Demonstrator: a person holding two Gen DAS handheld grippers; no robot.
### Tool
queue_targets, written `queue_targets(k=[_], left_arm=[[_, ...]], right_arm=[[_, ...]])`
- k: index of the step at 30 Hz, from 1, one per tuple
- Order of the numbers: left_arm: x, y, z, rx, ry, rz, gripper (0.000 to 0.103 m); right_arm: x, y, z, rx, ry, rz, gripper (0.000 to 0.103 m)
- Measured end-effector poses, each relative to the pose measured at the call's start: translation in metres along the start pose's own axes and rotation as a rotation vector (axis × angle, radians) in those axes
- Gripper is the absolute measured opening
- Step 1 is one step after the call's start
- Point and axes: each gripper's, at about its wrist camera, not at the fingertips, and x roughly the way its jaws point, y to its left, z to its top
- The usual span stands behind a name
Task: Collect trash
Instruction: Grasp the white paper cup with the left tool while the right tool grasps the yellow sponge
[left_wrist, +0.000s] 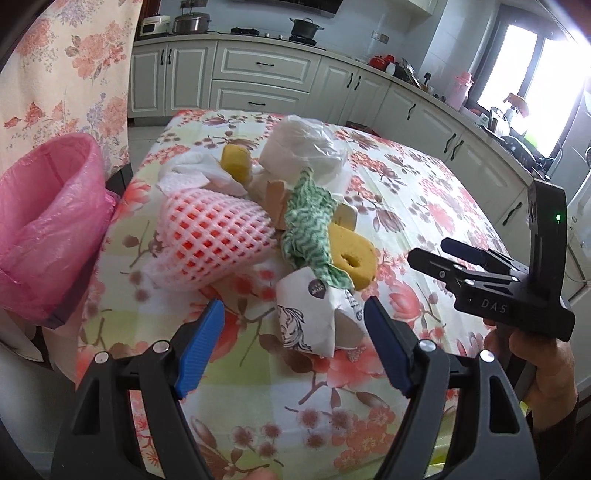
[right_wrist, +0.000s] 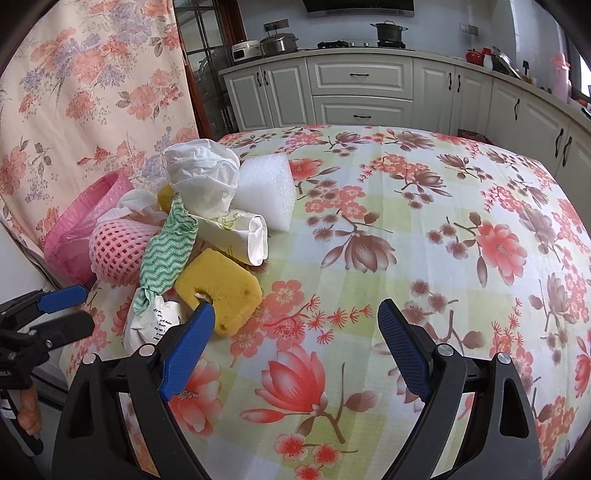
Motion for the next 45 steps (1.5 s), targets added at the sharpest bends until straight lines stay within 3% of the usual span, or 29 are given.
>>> queue_targets(k=[6, 13, 17, 33, 45], left_arm=[[0.025, -0.002, -0.008, 0.001, 0.057, -0.036, 0.073], [0.044, 0.004, -0.014, -0.019, 0.096, -0.081, 0.061], [0.051, 0.007, -0.014, -0.034, 0.113, -0.112, 0.041], [0.024, 0.019, -0.019, 0.062, 0.133, -0.03, 0.041], [0.003, 0.035, -0.022, 0.066, 0.124, -0.005, 0.041]], right_arm=[[0.003, -0.002, -0.001, -0.006, 0.01, 0.006, 0.084], [0.005, -0.004, -0.002, -0.006, 0.016, 0.01, 0.084], [0.007, 0.0, -0.002, -0.027, 0.024, 0.02, 0.084], [0.021, 0.032, 0.005, -0.147, 0.051, 0.034, 0.084], [0.039, 0.051, 0.005, -0.21, 0.09, 0.032, 0.084]])
